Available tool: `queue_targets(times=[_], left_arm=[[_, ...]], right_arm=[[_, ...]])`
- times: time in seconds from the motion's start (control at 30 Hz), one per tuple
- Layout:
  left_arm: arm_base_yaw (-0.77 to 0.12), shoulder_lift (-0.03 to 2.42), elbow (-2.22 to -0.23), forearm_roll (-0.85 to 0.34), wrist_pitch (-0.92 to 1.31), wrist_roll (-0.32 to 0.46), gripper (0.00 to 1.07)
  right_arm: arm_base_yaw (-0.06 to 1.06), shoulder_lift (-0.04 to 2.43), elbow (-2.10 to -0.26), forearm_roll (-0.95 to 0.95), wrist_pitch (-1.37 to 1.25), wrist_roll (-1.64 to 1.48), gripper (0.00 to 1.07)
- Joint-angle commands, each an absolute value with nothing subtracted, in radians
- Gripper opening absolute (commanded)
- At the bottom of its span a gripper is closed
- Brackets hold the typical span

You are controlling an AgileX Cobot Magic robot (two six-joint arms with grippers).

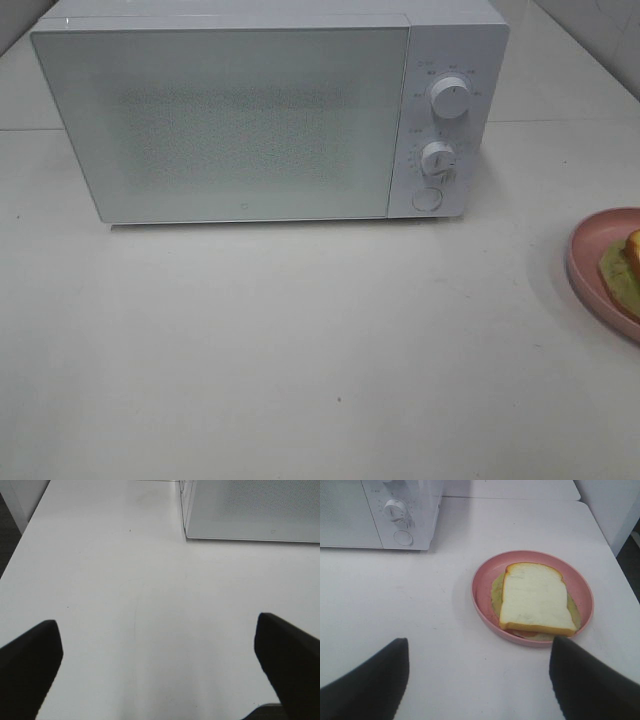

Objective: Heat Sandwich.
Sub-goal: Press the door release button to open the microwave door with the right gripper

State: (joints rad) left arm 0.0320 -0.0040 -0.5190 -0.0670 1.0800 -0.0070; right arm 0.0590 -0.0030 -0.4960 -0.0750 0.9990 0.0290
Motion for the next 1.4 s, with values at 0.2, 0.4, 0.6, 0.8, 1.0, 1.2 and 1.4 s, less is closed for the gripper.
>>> queue_targets(times=[0.2,0.4,0.6,0.8,1.0,1.2,1.4], left_arm=[[0.037,-0.028,-0.518,-0.069,1.071,-0.007,1.00],[0.037,-0.028,-0.518,-0.069,1.071,-0.007,1.00],[0.037,-0.028,-0.518,-0.069,1.071,-0.007,1.00],[0.037,-0.028,-0.518,-0.069,1.071,-0.007,1.00],[0.037,-0.028,-0.518,-0.069,1.071,-0.007,1.00],[0.037,-0.028,-0.518,-0.069,1.071,-0.007,1.00],[0.037,-0.028,-0.518,-0.069,1.071,-0.007,1.00]], right_arm=[[0.058,-0.032,-0.495,-0.071,0.995,0.032,0.75],[0.058,-0.032,-0.495,-0.071,0.995,0.032,0.75],[0.058,-0.015,-0.525,-0.071,0.989,0.035,0.75],[0.058,0.059,-0.564,-0.071,0.977,0.042,0.75],[0.058,0.162,-0.566,-0.071,0.893,0.043,0.75],[0.058,0.249,-0.565,-0.071,0.815,0.043,0.75],[0.058,0.342,-0.559,-0.071,0.702,0.043,0.75]])
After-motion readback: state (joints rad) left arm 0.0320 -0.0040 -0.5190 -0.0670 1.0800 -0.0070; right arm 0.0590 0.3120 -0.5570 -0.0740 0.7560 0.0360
